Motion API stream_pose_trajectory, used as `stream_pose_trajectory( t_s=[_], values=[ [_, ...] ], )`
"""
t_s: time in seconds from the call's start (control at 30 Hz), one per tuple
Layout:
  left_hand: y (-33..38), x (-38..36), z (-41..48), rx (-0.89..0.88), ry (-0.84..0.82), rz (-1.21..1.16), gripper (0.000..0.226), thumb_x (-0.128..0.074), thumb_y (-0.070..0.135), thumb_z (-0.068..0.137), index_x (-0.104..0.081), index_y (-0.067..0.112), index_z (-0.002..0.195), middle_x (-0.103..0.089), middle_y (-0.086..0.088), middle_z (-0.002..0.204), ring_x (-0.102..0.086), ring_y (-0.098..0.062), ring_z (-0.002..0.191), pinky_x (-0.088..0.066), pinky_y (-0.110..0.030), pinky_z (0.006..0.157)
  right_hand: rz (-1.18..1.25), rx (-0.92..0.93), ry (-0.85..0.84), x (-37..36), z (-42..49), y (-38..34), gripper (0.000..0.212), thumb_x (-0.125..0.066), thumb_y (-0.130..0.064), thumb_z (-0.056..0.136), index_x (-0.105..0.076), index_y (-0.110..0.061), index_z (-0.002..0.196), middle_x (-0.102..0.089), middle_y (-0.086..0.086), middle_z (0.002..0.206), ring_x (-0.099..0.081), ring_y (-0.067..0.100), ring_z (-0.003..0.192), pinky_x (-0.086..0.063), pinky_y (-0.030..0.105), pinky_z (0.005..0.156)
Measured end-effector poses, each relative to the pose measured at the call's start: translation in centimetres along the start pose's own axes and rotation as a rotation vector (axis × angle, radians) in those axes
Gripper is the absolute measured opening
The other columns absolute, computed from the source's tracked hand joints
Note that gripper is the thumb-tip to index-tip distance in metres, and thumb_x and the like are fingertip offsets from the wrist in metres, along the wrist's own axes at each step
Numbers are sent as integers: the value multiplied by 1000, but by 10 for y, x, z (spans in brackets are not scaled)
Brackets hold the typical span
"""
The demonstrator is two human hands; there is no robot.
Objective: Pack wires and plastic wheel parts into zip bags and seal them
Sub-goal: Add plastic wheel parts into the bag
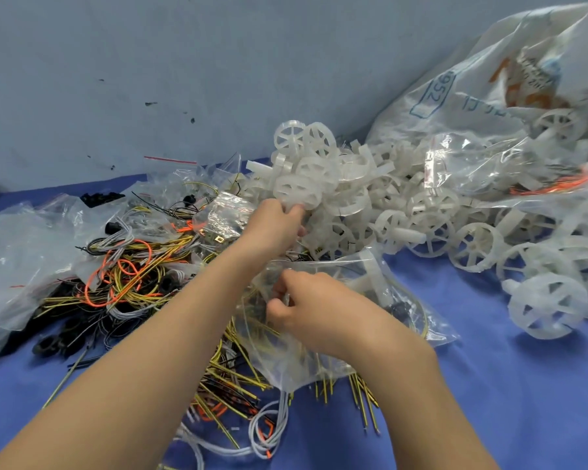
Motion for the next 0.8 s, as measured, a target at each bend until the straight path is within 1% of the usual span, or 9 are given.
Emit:
stream_pose_trajectory(
  t_s=[0.1, 0.2, 0.33, 0.43, 0.5, 0.57, 0.7, 0.73, 0.8],
  values=[
    [-1, 41, -44, -95, 38, -151, 34, -46, 39, 100, -64, 12, 93, -70, 2, 77, -56, -8, 50, -45, -25, 46, 42, -11, 90, 2, -1, -2, 19, -41, -36, 95, -51, -20, 99, -63, 3, 92, -58, 26, 84, -52, 42, 72],
    [-16, 82, -97, -135, 26, -408, 33, -52, 48, 95, -63, 18, 102, -71, -1, 84, -58, -10, 54, -45, -21, 43, 104, -42, 164, 4, -2, -2, 18, -41, -38, 95, -52, -24, 95, -64, 1, 86, -58, 23, 76, -49, 36, 60],
    [-39, 102, -132, 10, -53, -522, 46, -58, 52, 83, -57, 13, 107, -72, -5, 88, -56, -12, 52, -42, -21, 41, 153, -56, 260, 11, -2, -5, 16, -44, -40, 95, -51, -28, 87, -62, -3, 84, -58, 19, 72, -44, 34, 58],
    [-53, 92, -143, 82, -189, -545, 39, -61, 43, 83, -60, 14, 109, -71, -3, 83, -53, -13, 50, -41, -22, 41, 214, -53, 325, 13, -5, -9, 14, -46, -40, 95, -52, -31, 86, -63, -5, 79, -61, 17, 68, -49, 36, 62],
    [-60, 83, -147, 94, -239, -482, 23, -59, 32, 91, -63, 19, 109, -70, 0, 80, -54, -12, 51, -41, -22, 42, 250, -57, 353, 13, -6, -12, 14, -48, -41, 95, -53, -31, 86, -63, -4, 79, -64, 17, 66, -53, 39, 65],
    [-66, 78, -146, 33, -224, -323, 13, -56, 27, 96, -65, 26, 106, -70, 3, 78, -53, -10, 51, -40, -21, 43, 273, -52, 375, 13, -6, -15, 14, -50, -41, 94, -54, -31, 85, -62, -5, 80, -65, 17, 67, -54, 40, 67],
    [-60, 71, -144, -219, -99, 143, 18, -53, 44, 93, -63, 38, 107, -64, 29, 67, -54, 9, 53, -37, -8, 51, 193, -10, 434, 13, -5, -26, 15, -51, -42, 93, -52, -30, 85, -61, -8, 76, -59, 12, 72, -45, 34, 63],
    [-56, 69, -144, -245, -108, 175, 22, -49, 47, 93, -63, 40, 108, -62, 31, 68, -54, 11, 56, -36, -8, 52, 169, 0, 446, 12, -5, -29, 15, -51, -42, 93, -51, -30, 85, -61, -7, 76, -58, 13, 74, -44, 34, 62],
    [-51, 64, -142, -252, -185, 90, 20, -43, 40, 95, -63, 42, 100, -62, 26, 63, -51, 4, 50, -34, -10, 49, 136, 24, 456, 11, -5, -37, 14, -51, -41, 93, -48, -30, 85, -62, -6, 76, -58, 17, 75, -46, 37, 65]
  ],
)
Point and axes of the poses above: each hand's wrist, its own z-axis towards the middle knuckle, its own x-axis out of the back of the hand, y = z × x, the point moved 2 cm from there along z, towards the middle knuckle
